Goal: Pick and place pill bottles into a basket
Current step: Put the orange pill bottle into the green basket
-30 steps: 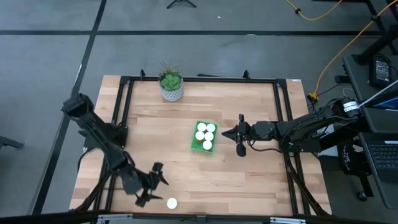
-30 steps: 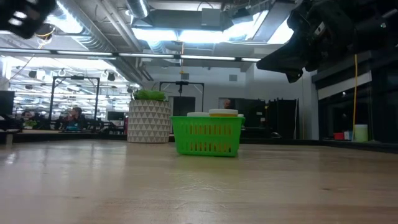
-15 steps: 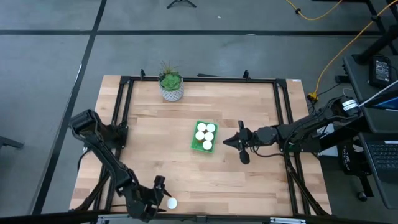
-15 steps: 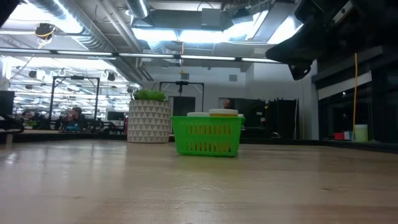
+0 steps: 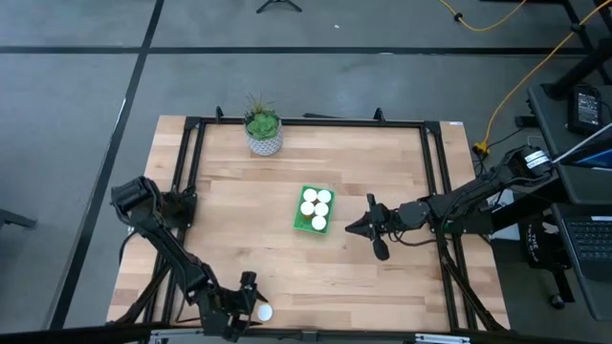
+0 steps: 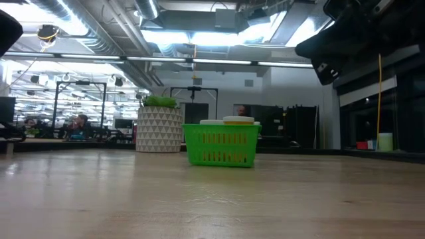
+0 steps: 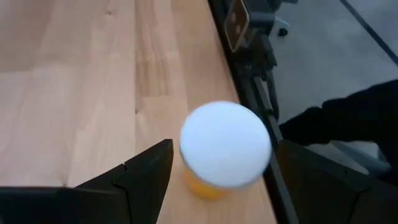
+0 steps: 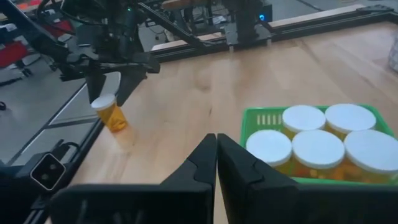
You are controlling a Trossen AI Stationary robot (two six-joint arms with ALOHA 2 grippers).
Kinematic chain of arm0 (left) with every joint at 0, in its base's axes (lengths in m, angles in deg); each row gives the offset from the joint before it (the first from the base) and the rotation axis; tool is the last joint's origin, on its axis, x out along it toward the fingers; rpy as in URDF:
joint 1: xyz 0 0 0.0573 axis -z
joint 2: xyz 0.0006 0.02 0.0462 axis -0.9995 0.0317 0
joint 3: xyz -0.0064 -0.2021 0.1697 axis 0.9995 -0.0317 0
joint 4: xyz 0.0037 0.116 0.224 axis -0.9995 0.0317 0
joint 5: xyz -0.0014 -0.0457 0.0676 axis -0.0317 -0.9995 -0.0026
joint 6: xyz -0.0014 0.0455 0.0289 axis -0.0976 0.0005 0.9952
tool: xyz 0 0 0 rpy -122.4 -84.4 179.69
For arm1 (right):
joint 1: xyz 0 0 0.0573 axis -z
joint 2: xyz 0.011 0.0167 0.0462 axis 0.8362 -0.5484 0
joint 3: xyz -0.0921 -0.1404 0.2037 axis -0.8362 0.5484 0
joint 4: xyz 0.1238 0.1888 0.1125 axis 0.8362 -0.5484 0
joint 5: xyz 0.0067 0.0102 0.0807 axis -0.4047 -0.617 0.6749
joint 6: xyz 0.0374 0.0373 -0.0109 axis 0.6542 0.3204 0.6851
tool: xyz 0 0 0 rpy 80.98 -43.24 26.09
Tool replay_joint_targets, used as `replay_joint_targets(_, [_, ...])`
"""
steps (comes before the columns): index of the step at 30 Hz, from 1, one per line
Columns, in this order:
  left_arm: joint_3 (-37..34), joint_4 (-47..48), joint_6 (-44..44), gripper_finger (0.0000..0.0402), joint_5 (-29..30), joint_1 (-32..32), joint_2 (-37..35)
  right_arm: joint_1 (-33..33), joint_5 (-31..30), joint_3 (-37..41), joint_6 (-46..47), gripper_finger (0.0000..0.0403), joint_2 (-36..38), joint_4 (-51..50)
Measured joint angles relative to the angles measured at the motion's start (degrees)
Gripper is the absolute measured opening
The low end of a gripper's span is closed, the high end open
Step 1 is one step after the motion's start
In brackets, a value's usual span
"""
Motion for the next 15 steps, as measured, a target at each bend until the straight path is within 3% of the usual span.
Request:
replay_joint_targets(6, [0.04, -0.49, 0.0, 0.0281, 4.11, -0.02, 0.17, -0.03, -0.02, 0.0, 1.01, 0.0017, 0.0, -0.02])
replay_joint_targets(15, [0.04, -0.48, 0.0, 0.0281, 3.03, -1.03, 0.3, -0.03, -0.02, 0.01, 0.85, 0.0017, 0.0, -0.05])
